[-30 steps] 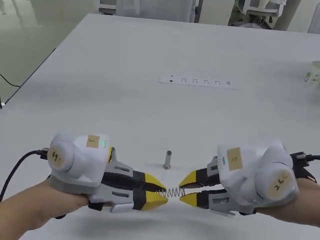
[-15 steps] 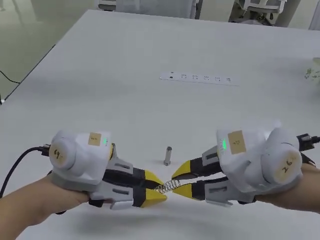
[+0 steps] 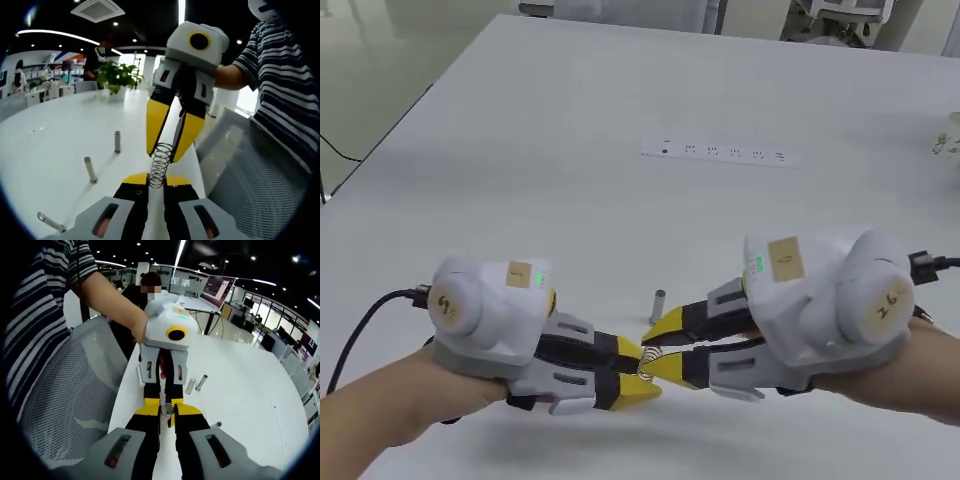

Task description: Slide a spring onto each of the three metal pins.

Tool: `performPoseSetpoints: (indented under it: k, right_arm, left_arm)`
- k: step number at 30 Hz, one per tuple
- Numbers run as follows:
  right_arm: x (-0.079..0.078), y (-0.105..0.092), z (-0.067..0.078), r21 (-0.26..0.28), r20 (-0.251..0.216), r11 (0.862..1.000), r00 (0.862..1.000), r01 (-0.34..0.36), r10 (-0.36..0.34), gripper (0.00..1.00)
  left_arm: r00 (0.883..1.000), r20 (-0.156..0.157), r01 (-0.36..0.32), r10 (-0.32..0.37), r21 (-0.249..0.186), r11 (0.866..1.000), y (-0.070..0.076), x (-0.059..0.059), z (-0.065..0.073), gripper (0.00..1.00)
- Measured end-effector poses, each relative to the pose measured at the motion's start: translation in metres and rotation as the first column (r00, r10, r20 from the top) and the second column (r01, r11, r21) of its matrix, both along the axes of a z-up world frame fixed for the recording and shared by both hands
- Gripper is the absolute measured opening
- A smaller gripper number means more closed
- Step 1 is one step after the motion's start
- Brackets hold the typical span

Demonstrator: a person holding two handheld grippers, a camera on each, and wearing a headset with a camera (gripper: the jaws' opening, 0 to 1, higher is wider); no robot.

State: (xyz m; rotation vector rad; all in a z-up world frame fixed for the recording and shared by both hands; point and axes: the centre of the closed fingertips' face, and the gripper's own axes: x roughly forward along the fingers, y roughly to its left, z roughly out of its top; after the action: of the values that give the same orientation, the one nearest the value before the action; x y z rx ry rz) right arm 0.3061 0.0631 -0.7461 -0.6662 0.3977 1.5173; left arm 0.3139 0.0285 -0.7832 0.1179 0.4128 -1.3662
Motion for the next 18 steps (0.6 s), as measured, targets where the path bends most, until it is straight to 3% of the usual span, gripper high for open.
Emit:
performPoseSetpoints:
  k: [18]
  right_arm:
    - [-0.0007, 0.0027, -0.0017, -0.011, 0.031, 1.0, 1.0, -0.005, 0.006, 0.07]
  left_arm:
    - [1.0, -0.006, -0.008, 0.008, 0.014, 1.0, 0.0002, 0.0005, -0.0024, 0.03]
